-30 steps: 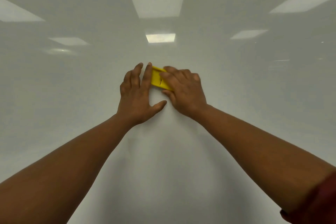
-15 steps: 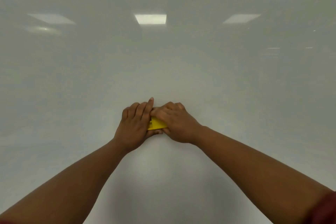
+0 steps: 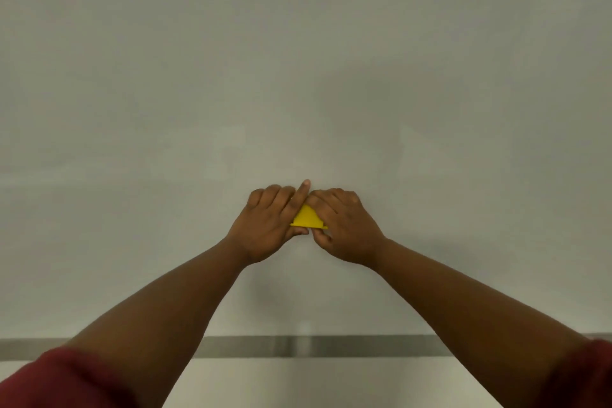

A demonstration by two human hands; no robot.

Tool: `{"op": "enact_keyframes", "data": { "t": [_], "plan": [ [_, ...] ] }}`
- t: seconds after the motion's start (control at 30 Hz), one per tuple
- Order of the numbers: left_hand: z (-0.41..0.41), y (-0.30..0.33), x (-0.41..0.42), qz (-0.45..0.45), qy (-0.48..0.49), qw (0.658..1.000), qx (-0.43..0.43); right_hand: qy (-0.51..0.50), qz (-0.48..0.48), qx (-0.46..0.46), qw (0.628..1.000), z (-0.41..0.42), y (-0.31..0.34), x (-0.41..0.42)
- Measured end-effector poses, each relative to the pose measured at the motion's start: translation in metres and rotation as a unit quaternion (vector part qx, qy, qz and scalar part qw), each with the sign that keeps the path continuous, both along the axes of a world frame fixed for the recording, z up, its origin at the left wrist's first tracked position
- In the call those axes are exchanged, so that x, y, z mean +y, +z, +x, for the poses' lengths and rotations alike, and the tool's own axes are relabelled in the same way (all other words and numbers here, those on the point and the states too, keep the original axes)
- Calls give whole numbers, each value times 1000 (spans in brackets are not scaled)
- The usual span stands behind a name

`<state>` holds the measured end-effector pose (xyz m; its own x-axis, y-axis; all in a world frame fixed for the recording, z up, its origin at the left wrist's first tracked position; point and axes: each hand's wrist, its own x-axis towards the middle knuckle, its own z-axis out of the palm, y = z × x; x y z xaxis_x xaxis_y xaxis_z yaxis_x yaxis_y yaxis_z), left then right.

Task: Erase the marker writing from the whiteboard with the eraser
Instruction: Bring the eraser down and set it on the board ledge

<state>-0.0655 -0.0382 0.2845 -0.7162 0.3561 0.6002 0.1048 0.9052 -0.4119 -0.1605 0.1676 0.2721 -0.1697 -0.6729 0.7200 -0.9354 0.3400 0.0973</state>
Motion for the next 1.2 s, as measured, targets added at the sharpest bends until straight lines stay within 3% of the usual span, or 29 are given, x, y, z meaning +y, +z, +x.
{"op": "enact_keyframes", "data": {
  "t": [0.5, 0.77, 1.2],
  "plan": [
    [23, -211, -1, 103, -28, 979, -175, -86, 81, -104, 988, 33, -203, 11],
    [35, -290, 10, 148, 50, 944, -290, -125, 149, -181, 964, 41, -291, 4],
    [36, -340, -10, 188, 35, 929, -317, -140, 206, -313, 916, 41, -328, -17]
  ]
}}
